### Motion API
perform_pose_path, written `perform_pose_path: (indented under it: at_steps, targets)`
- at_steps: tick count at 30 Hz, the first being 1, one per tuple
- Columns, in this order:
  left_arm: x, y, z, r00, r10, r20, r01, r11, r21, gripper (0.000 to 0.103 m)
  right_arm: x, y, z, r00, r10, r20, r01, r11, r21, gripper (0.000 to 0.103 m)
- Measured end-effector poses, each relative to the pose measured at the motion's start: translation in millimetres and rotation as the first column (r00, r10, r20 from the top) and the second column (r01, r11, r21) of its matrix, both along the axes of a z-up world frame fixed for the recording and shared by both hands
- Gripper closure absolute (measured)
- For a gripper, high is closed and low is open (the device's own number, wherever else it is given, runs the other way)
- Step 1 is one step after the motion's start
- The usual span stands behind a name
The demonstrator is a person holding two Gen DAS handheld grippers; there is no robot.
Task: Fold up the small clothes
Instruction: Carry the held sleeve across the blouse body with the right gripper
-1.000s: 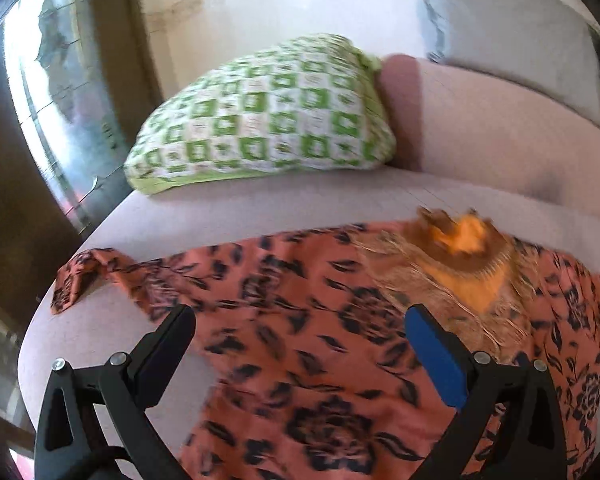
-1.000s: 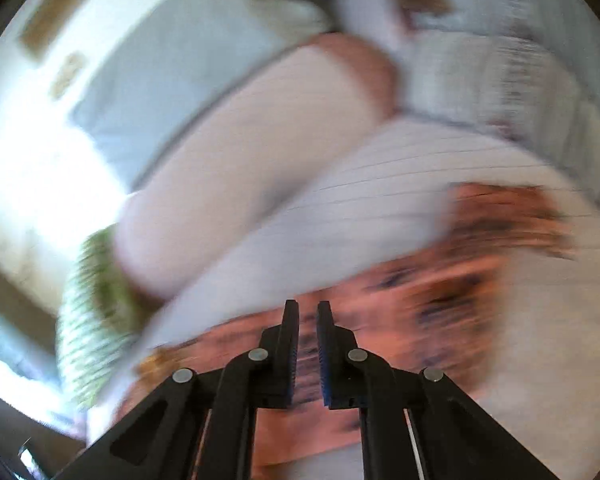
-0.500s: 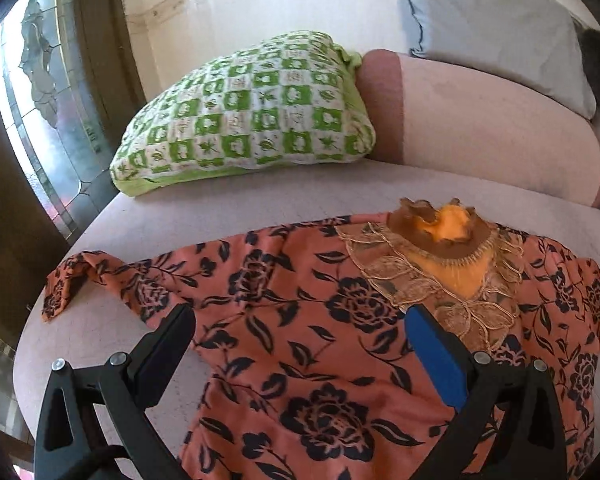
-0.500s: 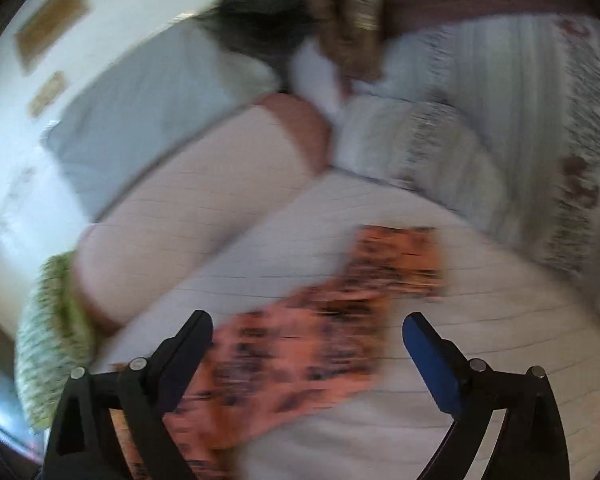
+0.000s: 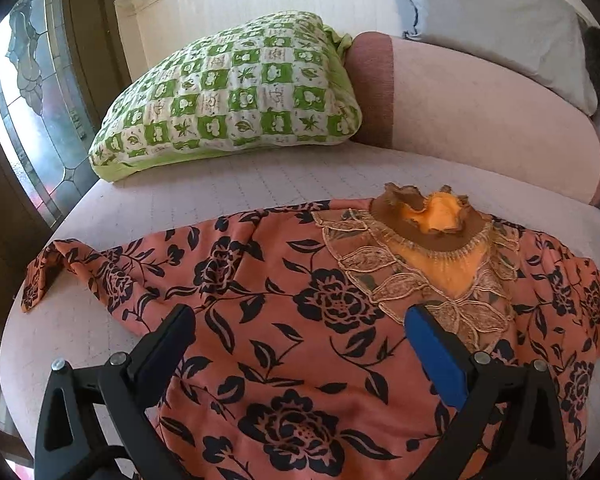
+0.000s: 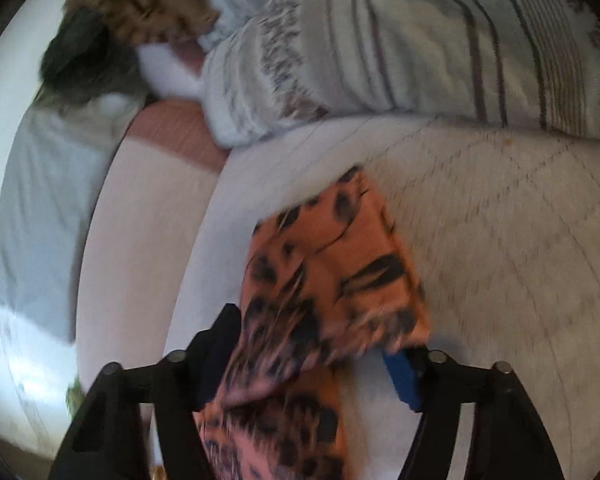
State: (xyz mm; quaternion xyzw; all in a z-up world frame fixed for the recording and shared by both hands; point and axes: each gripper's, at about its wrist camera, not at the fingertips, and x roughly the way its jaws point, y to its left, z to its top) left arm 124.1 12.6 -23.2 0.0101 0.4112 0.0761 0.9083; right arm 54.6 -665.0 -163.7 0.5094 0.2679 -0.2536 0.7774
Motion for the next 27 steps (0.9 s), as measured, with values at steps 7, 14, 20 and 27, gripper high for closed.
perform_pose_path:
  at_steps: [7, 14, 20, 27]
  targets:
    - [1.9, -7.6, -0.5, 1.000, -0.024, -0.003, 0.024, 0.999, 0.024, 0.000, 19.2, 11.0, 10.2, 0.994, -0.010, -0.110, -0.006, 0.990, -0.144, 0.079]
    - [-6.3, 12.2, 12.9, 1.000, 0.025, 0.016, -0.025, 1.000, 0.007, 0.000, 18.1, 78.6, 75.7, 0.984, 0.174, -0.039, -0.176, 0.916, -0.359, 0.092]
    - [-16.7, 41.1, 27.9, 0.995, 0.086, 0.053, -0.087, 0.996, 0.018, 0.000, 25.9, 191.9, 132.4, 0.888, 0.451, 0.091, -0.388, 0.839, -0.381, 0.093]
    - [-17.9, 70.5, 31.4, 0.990, 0.130, 0.046, -0.129, 0.991, -0.027, 0.000, 40.1, 326.1, 154.1, 0.729, 0.668, 0.148, -0.581, 0.719, -0.381, 0.092]
